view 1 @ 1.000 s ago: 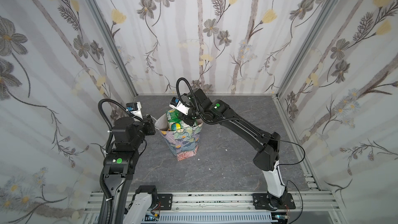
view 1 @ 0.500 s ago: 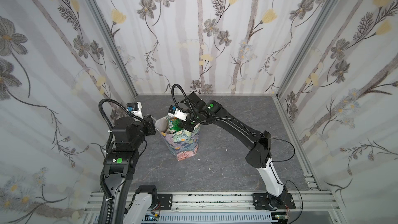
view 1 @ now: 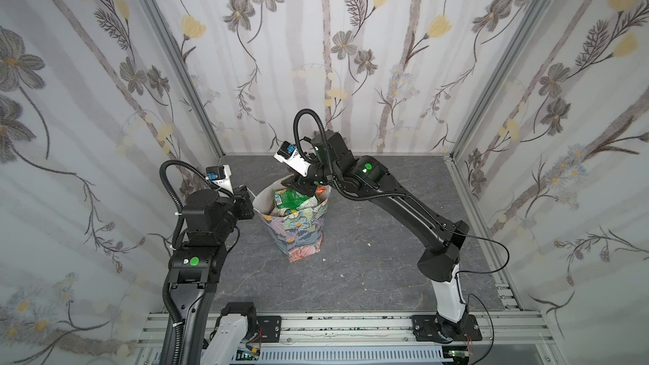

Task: Place the snacks into the paper bag
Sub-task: 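Open the right gripper and raise it out of the paper bag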

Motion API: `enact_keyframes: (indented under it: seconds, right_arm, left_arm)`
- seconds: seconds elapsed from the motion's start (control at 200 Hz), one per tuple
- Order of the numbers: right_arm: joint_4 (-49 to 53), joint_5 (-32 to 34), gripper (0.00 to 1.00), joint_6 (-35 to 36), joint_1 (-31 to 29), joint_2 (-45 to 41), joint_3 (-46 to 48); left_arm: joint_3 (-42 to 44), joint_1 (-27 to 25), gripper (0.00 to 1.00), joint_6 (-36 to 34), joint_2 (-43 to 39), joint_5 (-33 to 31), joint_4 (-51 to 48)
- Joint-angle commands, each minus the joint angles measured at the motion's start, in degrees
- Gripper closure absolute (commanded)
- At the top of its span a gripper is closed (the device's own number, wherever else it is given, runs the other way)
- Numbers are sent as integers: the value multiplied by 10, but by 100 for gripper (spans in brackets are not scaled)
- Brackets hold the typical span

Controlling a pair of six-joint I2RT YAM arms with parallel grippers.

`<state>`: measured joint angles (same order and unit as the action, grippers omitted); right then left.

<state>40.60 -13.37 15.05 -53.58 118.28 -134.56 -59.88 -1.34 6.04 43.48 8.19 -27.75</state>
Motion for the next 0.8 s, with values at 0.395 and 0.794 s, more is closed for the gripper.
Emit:
enact_keyframes:
  seconds: [0.395,0.794]
  right_arm:
    - [-48,13,86,-15,-13,89,2]
    - [-32,-15,67,-11,-4,108,-62]
  left_arm:
    - [-15,1,100,-2,1,-4,41]
    - [-20,1,100,-4,3,-12,40]
